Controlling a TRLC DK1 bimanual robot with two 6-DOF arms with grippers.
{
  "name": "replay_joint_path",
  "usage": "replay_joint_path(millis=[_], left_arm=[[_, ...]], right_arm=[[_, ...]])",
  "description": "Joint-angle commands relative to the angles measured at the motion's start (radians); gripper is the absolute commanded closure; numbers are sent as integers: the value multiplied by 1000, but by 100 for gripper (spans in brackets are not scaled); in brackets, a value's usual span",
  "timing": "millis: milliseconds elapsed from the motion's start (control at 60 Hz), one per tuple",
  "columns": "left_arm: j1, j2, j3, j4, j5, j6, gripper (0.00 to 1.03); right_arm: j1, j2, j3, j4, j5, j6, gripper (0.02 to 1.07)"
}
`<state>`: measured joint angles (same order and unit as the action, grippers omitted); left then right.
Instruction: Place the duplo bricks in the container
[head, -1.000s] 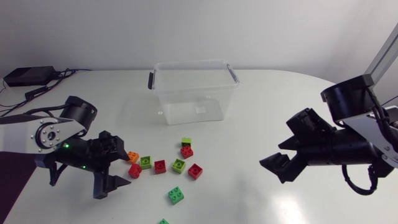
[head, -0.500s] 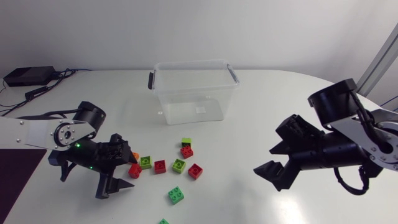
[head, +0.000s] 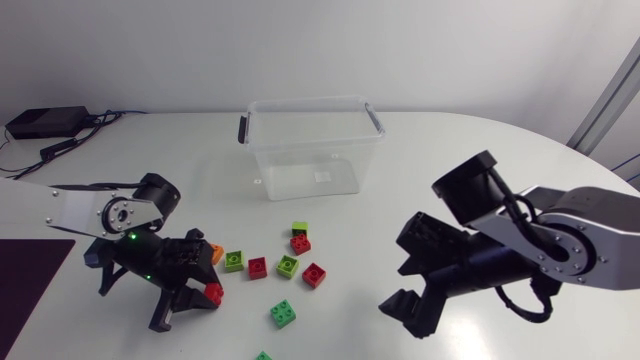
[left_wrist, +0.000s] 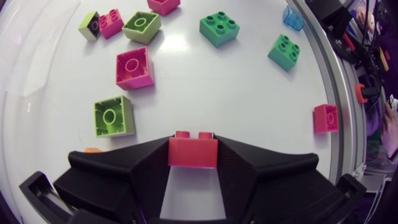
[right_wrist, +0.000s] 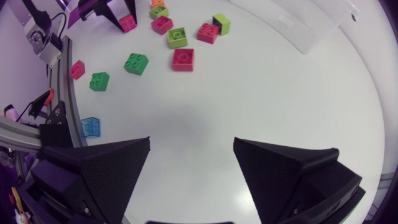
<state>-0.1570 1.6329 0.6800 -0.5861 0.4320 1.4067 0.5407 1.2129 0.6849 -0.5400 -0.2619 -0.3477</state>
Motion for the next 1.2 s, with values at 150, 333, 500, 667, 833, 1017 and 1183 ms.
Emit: replay_joint_path(millis=[150,333,500,667,833,1017,1183], left_arm=[[37,-168,90,-100,91,31,72],[40,-226,208,-166,166,-28,72],[28,-212,319,-159,228,-103,72],[17,-145,461,-110,251,-190,72],[-1,-13,659,-14,260,-311,72],[-21,180,862,29,258,-364,72],[-35,352,1027,29,258,-367,71]], right_arm=[[105,73,24,18,-3,29,13],[203,114,15,34,-5,16,13],[235,134,13,52,-5,15,13],[275,155,16,54,-7,10,13],[337,177,24,57,-7,15,13],[381,195,44,54,0,15,13],[383,217,62,51,4,6,13]])
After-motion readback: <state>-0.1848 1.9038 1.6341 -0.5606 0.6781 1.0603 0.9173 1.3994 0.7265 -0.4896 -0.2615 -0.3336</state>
